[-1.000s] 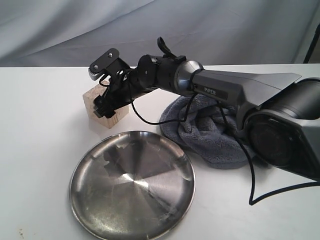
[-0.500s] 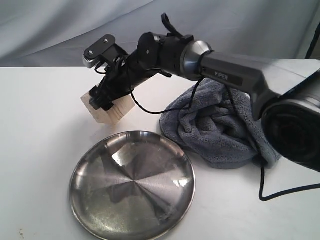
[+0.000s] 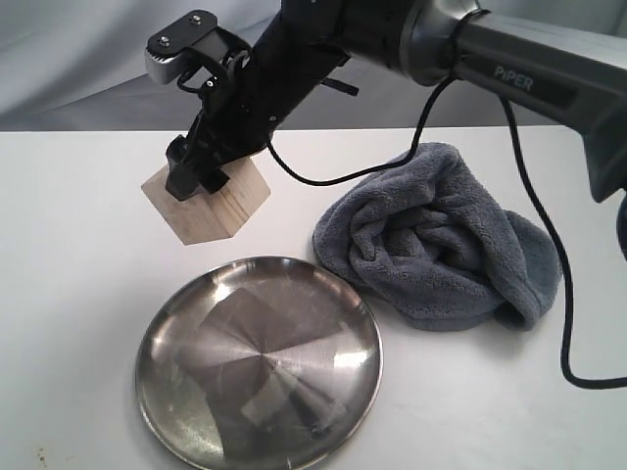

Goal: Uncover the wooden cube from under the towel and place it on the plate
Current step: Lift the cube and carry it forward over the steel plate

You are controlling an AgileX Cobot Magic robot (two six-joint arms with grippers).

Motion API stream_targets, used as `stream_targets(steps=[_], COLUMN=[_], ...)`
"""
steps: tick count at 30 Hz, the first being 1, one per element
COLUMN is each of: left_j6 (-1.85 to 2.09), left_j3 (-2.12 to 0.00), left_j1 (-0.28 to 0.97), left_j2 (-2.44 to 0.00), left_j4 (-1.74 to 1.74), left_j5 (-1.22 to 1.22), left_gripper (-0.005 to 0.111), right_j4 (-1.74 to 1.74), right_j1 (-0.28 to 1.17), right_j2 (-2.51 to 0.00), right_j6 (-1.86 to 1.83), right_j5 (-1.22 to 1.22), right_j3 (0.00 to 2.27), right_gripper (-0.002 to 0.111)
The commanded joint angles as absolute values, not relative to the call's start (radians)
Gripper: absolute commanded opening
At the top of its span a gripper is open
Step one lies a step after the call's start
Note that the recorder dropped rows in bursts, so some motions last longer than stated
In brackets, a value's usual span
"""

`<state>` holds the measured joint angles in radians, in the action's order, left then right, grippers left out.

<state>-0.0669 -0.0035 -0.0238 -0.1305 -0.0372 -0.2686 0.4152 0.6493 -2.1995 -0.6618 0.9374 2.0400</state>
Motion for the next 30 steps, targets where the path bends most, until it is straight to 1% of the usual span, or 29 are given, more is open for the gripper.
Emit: stream_targets(steps=[1, 14, 22, 30], left_j6=[-0.071, -0.071, -0.071, -0.071], left_j3=[0.0, 0.0, 0.0, 0.0], left_j1=[-0.02, -0.02, -0.02, -0.02], left_j2=[-0.127, -0.127, -0.127, -0.127], left_j4=[-0.04, -0.04, -0.04, -0.04], left_j5=[-0.259, -0.259, -0.259, -0.259], left_gripper=[0.001, 0.001, 0.001, 0.001], right_j4=[0.444, 0.386, 0.362, 0.358], right_j1=[0.65, 0.65, 0.65, 0.652], right_j2=[-2.141, -2.052, -2.051, -2.051], right_j6=[-0.679, -0.663, -0.654, -0.632], right_j5=[0.997, 1.221, 1.221, 1.221], right_j3=[2.043, 2.043, 2.025, 1.865], right_gripper=[0.0, 0.0, 0.0, 0.0])
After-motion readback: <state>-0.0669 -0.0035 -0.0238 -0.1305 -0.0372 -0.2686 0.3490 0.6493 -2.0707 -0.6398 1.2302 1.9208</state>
